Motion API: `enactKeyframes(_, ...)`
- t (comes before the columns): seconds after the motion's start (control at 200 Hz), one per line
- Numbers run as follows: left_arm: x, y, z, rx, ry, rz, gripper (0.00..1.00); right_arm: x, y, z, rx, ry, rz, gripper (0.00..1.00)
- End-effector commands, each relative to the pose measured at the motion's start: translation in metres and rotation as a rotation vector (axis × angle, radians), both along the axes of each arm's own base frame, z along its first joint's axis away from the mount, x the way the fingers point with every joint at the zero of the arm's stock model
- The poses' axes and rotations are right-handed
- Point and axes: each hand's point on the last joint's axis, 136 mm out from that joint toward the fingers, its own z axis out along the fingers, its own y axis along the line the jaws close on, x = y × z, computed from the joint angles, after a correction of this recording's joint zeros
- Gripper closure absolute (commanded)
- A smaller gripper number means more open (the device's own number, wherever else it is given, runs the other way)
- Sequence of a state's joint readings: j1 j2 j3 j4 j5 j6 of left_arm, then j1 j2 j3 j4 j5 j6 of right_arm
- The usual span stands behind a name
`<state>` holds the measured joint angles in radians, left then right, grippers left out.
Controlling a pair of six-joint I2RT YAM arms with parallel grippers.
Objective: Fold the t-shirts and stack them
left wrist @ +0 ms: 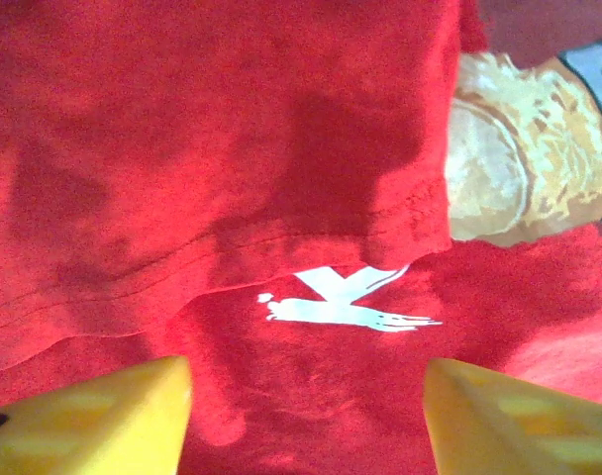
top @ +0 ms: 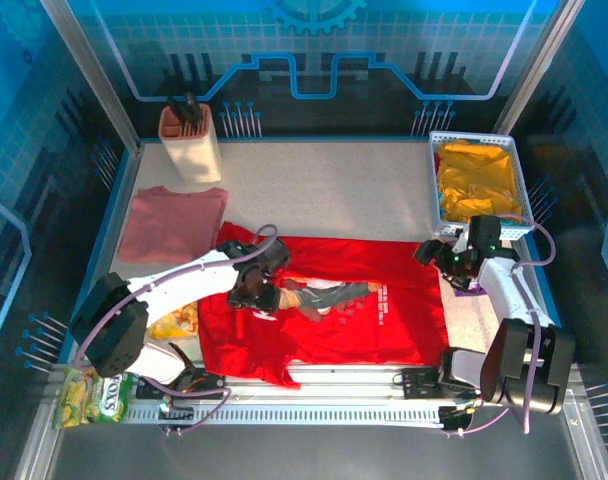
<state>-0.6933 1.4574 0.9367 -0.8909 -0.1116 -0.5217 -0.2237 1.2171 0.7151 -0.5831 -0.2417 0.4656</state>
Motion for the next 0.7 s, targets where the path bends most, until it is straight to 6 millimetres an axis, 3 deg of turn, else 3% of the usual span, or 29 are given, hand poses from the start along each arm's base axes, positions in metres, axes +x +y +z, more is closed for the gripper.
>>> enactKeyframes(0.0, 0.024, 0.002, 0.037, -0.093, -0.062, 0.04, 0.33, 0.012, -0.005, 0.016, -0.027, -0.053, -0.005, 0.1)
enactKeyframes(0.18, 0.073, 0.032, 0.071, -0.162, -0.161, 0.188, 0.33, 0.027, 0.014, 0.017, -0.039, -0.066, 0.065, 0.11)
enactKeyframes(0.355, 0.114, 0.075, 0.089, -0.15, -0.247, 0.304, 0.37, 0.027, 0.039, -0.006, -0.034, 0.001, 0.128, 0.12)
enactKeyframes(0.485, 0.131, 0.102, 0.087, -0.127, -0.24, 0.371, 0.38, 0.023, 0.037, -0.029, -0.039, 0.087, 0.132, 0.12)
enactKeyframes(0.695, 0.152, 0.122, 0.086, -0.1, -0.274, 0.43, 0.43, 0.023, 0.034, -0.055, -0.086, 0.226, 0.168, 0.12)
